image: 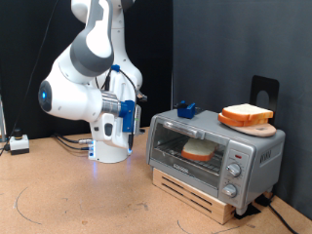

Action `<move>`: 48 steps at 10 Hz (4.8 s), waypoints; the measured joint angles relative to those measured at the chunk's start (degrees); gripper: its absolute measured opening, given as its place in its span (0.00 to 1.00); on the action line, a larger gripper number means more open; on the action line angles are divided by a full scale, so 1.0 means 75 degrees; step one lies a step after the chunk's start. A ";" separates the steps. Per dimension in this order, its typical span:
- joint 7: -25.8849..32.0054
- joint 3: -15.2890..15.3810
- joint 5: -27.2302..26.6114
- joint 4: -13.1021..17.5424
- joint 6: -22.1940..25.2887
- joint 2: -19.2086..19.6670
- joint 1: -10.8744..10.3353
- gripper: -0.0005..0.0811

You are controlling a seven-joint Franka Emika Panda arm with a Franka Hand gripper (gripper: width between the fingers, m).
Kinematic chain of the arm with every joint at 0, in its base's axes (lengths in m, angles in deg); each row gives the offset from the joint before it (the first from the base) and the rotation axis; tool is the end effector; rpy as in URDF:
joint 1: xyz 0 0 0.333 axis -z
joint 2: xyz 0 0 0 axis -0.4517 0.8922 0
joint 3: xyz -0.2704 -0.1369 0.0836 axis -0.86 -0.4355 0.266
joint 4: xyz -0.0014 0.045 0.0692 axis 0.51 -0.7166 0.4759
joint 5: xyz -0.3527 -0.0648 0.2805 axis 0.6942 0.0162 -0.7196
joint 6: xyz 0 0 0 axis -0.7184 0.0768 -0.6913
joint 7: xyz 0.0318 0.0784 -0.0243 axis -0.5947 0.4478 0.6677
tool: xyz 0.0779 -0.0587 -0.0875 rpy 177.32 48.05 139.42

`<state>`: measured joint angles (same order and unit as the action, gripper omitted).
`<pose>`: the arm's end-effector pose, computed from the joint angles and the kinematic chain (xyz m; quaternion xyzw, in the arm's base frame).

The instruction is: Make a piece of toast with the oven

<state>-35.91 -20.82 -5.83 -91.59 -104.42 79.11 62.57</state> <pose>0.4599 -0.1119 0.2826 -0.8069 0.0810 0.1958 0.5513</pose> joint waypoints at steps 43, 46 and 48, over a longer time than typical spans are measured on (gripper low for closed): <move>-0.1419 0.1082 -0.0717 0.4730 -0.1240 0.5958 -0.1758 1.00; -0.1419 0.1157 -0.0733 0.4704 -0.1461 0.6003 -0.1948 1.00; -0.1419 0.1188 -0.0761 0.4693 -0.1609 0.6031 -0.2079 1.00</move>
<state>-46.55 -11.91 -11.54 -56.39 -116.49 124.35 46.98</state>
